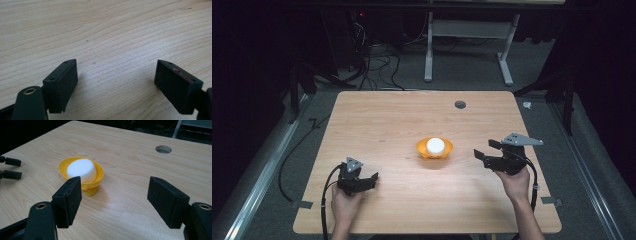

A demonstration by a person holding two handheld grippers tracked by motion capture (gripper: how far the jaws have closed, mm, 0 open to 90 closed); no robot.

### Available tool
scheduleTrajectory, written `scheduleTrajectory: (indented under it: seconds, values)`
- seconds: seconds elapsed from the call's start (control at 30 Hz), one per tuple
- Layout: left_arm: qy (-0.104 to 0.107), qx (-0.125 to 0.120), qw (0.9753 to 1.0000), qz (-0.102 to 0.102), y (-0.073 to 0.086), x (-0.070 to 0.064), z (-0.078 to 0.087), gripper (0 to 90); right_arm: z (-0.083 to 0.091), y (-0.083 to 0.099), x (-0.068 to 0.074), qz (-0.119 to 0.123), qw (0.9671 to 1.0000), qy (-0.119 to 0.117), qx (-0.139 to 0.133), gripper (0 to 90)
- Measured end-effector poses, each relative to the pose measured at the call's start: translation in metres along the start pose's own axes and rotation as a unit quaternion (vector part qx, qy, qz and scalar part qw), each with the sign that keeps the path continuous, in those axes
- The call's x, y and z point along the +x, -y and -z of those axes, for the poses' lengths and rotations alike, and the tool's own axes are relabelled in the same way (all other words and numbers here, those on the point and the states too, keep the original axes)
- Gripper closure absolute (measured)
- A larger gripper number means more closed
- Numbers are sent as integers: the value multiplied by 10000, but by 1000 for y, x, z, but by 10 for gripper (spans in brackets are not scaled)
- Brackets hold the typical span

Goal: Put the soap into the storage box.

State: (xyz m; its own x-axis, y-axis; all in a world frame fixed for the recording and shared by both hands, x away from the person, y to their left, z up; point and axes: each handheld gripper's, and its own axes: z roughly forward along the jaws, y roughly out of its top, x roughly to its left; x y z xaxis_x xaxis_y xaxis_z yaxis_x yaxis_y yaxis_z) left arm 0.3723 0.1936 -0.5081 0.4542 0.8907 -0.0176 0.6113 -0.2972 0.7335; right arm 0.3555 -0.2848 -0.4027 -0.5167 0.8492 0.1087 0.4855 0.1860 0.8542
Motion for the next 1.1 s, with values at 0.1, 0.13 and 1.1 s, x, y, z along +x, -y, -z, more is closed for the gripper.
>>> scheduleTrajectory:
  seconds: [0.1, 0.13, 1.1]
  values:
    - [0, 0, 10000, 0, 0, 0, 0, 194, 0, 3, -1, -27, 10000, -4, -15, 284]
    - [-1, 1, 10000, -2, 0, 0, 0, 194, 0, 5, -1, -37, 10000, -5, 3, 284]
    - [-1, 2, 10000, -2, 0, 0, 0, 194, -13, 50, -4, -423, 9987, 13, 279, 290]
